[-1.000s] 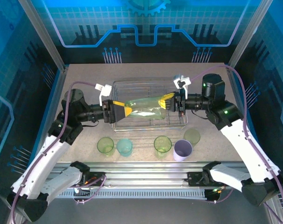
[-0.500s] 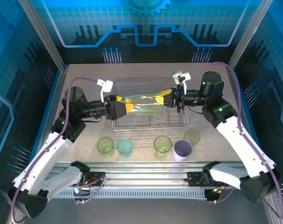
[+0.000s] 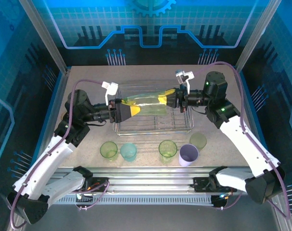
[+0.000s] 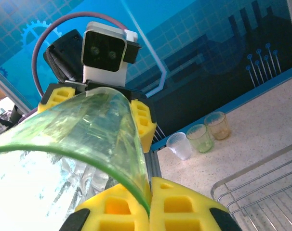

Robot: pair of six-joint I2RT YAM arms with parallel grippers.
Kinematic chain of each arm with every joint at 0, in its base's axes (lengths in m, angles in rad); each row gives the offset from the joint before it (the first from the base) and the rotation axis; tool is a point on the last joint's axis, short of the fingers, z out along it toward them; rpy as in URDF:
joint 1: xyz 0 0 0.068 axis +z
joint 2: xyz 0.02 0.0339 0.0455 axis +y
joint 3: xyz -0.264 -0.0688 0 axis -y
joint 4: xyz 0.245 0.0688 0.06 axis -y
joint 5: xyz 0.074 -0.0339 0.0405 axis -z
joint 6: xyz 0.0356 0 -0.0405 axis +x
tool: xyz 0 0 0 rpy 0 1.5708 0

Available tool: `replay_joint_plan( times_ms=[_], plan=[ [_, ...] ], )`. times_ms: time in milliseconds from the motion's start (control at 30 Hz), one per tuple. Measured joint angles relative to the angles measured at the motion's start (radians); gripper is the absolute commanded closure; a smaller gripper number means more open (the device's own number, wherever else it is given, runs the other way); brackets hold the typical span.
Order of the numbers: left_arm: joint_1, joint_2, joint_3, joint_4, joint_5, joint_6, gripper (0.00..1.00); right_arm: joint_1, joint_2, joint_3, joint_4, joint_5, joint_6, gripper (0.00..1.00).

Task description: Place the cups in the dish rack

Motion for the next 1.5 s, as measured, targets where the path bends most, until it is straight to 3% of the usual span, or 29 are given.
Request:
replay_joint_plan(
  times_ms=[100, 200, 300, 500, 733, 933, 1233, 1500],
  plan=[
    [-0.005, 0.0, -0.004, -0.013, -0.037, 0.004, 0.67, 0.001, 0.01, 0.002, -0.035, 0.02, -0.013, 0.54],
    [-0.011, -0.007, -0.001, -0.084, -0.121, 0.025, 0.77, 0.002, 0.013, 0.014, -0.124, 0.094, -0.061, 0.47],
    [-0.011, -0.006, 0.044, -0.252, -0.251, 0.068, 0.85, 0.0, 0.008, 0.038, -0.241, 0.257, -0.117, 0.44],
    [-0.011, 0.057, 0.239, -0.617, -0.576, 0.148, 0.94, -0.085, -0.035, 0.034, -0.438, 0.587, -0.148, 0.43],
    [-0.011, 0.291, 0.551, -0.991, -0.832, 0.223, 0.96, -0.225, -0.087, -0.014, -0.602, 0.804, -0.133, 0.45],
    [-0.011, 0.509, 0.737, -1.181, -0.945, 0.303, 1.0, -0.26, -0.021, -0.009, -0.742, 0.93, -0.152, 0.48],
    [-0.011, 0.799, 0.961, -1.363, -1.069, 0.39, 1.0, -0.261, 0.118, -0.013, -0.806, 0.956, -0.187, 0.54],
    [-0.006, 0.922, 0.996, -1.401, -1.091, 0.422, 1.0, -0.21, 0.194, -0.017, -0.8, 0.975, -0.212, 0.58]
  ],
)
